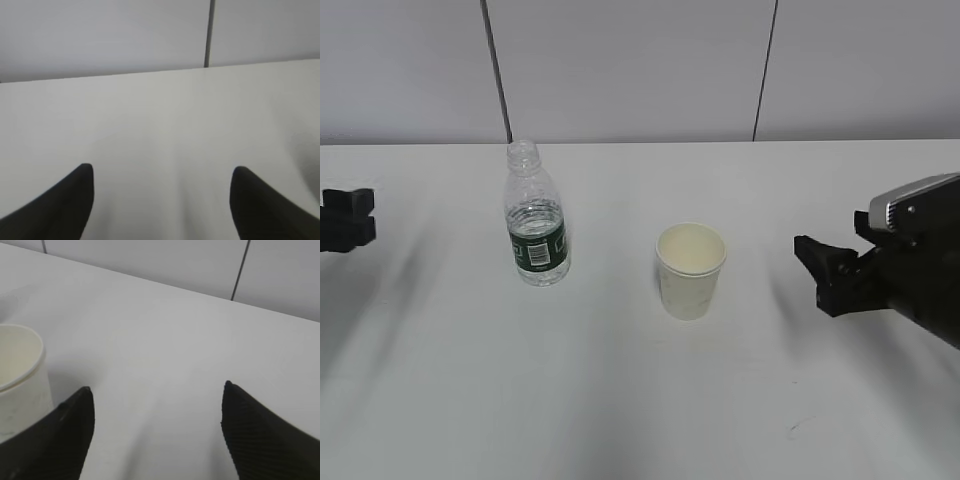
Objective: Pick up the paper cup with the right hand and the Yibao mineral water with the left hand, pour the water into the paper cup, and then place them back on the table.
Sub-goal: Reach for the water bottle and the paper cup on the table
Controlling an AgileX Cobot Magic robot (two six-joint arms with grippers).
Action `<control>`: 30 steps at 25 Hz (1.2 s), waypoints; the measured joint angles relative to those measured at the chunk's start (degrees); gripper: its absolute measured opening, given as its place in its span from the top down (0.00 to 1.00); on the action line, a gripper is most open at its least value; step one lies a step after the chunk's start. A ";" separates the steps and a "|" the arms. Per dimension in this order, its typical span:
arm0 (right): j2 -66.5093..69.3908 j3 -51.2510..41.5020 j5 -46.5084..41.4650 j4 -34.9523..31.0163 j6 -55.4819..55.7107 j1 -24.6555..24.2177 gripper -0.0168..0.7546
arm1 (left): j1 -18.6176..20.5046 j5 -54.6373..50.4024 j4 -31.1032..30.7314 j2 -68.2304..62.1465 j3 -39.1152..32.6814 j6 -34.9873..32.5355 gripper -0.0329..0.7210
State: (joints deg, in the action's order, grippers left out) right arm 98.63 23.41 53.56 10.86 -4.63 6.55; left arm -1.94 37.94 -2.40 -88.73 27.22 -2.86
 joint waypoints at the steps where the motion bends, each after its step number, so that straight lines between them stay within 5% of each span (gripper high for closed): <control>1: 1.12 -0.34 1.86 0.68 0.12 0.00 0.22 | 0.00 1.12 -1.28 -1.34 0.00 1.00 0.27; 7: 7.91 -1.29 10.88 4.72 0.24 0.00 0.22 | 0.00 9.92 -11.10 -8.04 0.00 5.78 0.27; 15: 13.59 -1.29 11.78 12.48 0.34 0.00 0.22 | 0.00 23.02 -28.54 -16.27 0.36 5.97 0.28; 30: 21.79 6.05 12.11 23.77 2.01 0.04 0.22 | -2.61 27.37 -29.21 -24.91 1.31 5.97 0.29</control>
State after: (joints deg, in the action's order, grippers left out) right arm 120.42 29.46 65.67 34.63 -2.61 6.59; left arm -4.54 65.31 -31.61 -113.64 28.53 3.11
